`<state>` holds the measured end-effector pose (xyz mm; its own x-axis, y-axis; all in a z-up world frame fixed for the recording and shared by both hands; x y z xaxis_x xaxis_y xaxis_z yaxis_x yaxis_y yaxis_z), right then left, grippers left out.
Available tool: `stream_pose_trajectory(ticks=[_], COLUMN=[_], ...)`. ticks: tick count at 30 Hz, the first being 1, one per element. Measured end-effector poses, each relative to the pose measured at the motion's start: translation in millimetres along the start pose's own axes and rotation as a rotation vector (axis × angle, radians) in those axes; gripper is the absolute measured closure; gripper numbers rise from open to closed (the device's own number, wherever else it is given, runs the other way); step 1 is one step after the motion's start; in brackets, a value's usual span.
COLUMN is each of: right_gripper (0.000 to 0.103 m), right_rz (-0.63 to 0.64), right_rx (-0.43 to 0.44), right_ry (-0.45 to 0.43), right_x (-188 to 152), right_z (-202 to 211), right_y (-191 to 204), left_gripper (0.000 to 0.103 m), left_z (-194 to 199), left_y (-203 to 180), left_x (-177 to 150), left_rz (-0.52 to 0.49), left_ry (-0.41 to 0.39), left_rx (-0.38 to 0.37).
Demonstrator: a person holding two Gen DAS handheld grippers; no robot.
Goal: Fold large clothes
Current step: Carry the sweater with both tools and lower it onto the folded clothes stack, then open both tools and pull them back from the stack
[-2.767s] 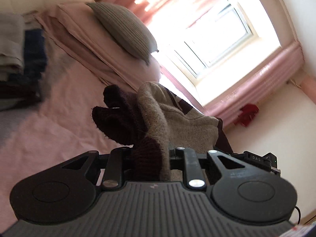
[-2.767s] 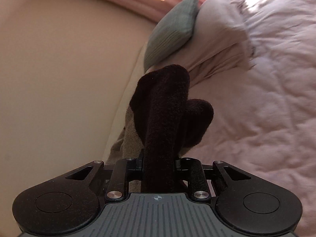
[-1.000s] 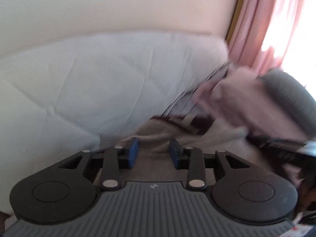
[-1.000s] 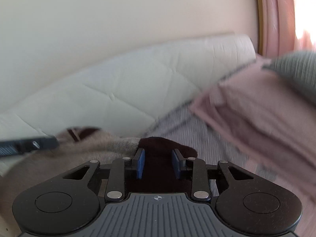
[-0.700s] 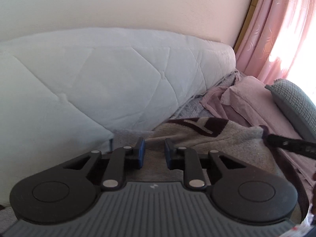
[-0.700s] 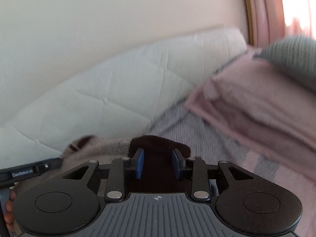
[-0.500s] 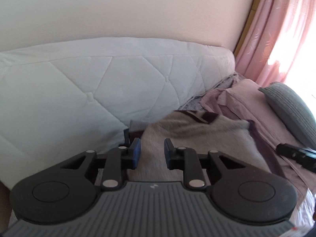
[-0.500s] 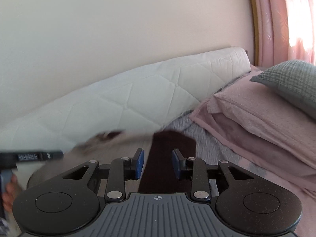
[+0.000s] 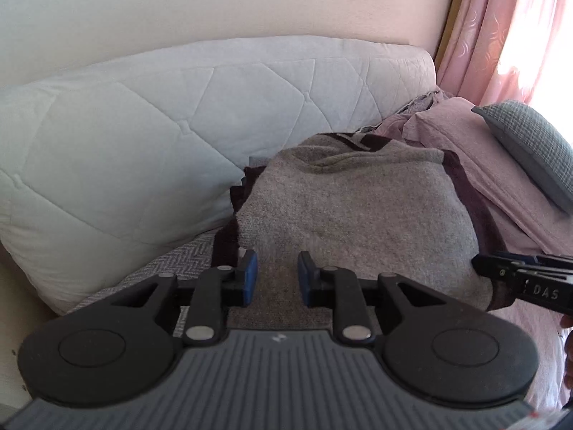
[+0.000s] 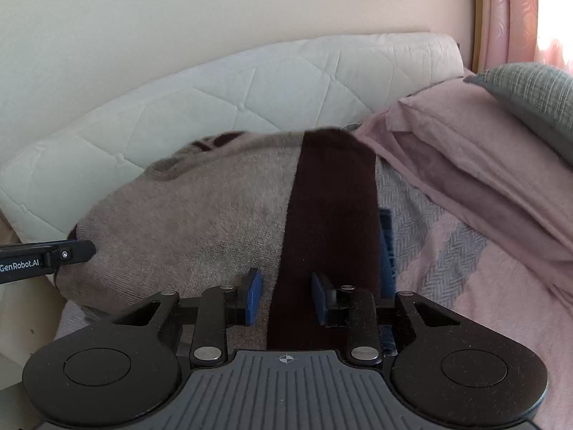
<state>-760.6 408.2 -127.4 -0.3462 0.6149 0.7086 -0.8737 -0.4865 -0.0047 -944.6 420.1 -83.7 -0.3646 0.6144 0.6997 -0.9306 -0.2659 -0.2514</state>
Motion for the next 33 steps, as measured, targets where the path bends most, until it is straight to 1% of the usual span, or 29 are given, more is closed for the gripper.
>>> stream_pose_trajectory(ticks=[1, 2, 3, 4, 5, 7, 9, 10, 12, 16, 17, 18, 22, 25, 28, 32, 33], right_gripper=[0.074, 0.069, 0.064, 0.055, 0.052, 0.049, 0.046, 0.044, 0.042, 0.036, 0.035, 0.035, 0.034, 0.033, 0.033, 0.033, 0.033], right_rz=[-0.010, -0.010, -0.035, -0.045, -0.053, -0.068, -0.072, -0.071, -0.073, -0.077, -0.077, -0.078, -0.077, -0.072, -0.049, -0.030, -0.031], right_rx=[0.002, 0.002, 0.006, 0.004, 0.004, 0.018, 0.023, 0.028, 0.039, 0.074, 0.074, 0.073, 0.089, 0.100, 0.100, 0.102, 0.101], right_ry=[-0.001, -0.001, 0.000, -0.001, -0.003, -0.004, 0.005, 0.004, -0.007, -0.031, -0.031, -0.031, -0.041, -0.043, -0.040, -0.038, -0.039], right_x=[0.4, 0.4, -1.9, -4.1, -6.0, -10.4, -13.8, -14.8, -18.0, -28.0, -30.6, -33.5, -47.1, -55.1, -63.8, -76.9, -80.4], right_z=[8.9, 8.9, 28.1, 39.2, 49.3, 71.1, 91.1, 104.5, 127.2, 174.2, 183.7, 193.7, 232.5, 255.5, 275.5, 296.4, 301.3], right_y=[-0.4, -0.4, -1.0, -0.7, -0.3, -1.4, -3.0, -3.9, -7.9, -16.0, -17.5, -19.6, -26.4, -30.9, -31.6, -33.3, -34.0], left_gripper=[0.079, 0.075, 0.070, 0.066, 0.059, 0.053, 0.044, 0.041, 0.032, 0.023, 0.018, 0.016, 0.015, 0.012, 0.009, 0.001, 0.001], left_z=[7.4, 14.4, 21.9, 30.5, 40.4, 61.7, 81.5, 91.5, 114.0, 155.2, 166.9, 176.0, 209.4, 231.6, 251.1, 274.1, 278.3], left_y=[-3.3, -7.1, -12.0, -18.5, -24.3, -37.7, -51.1, -58.4, -72.7, -98.3, -103.7, -108.2, -125.9, -135.8, -142.4, -149.8, -151.8], left_x=[2.1, 3.9, 5.3, 6.2, 6.3, 6.7, 7.1, 6.8, 4.5, -4.3, -8.2, -11.9, -29.6, -43.4, -57.3, -76.5, -80.5], left_rz=[-0.002, -0.002, -0.001, -0.003, -0.005, -0.013, -0.023, -0.029, -0.049, -0.075, -0.079, -0.081, -0.087, -0.089, -0.076, -0.071, -0.072], left_ry=[0.007, 0.017, 0.027, 0.038, 0.043, 0.036, 0.038, 0.036, 0.026, 0.013, 0.005, 0.000, -0.006, -0.018, -0.031, -0.048, -0.052], left_rx=[0.007, 0.014, 0.017, 0.019, 0.024, 0.024, 0.022, 0.021, 0.022, 0.029, 0.028, 0.029, 0.036, 0.043, 0.047, 0.067, 0.069])
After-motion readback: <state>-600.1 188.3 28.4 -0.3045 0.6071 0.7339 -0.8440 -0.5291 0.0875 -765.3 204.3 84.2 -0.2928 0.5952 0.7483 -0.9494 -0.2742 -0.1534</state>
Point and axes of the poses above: each gripper's, at about its wrist camera, not at the fingertips, and z roughly against the way its jaws point, y to its left, x to its top, the point moved 1 cm from there along -z, roughly the way its jaws point, and after that the axes turned 12 degrees about -x, right-handed, at the moved point
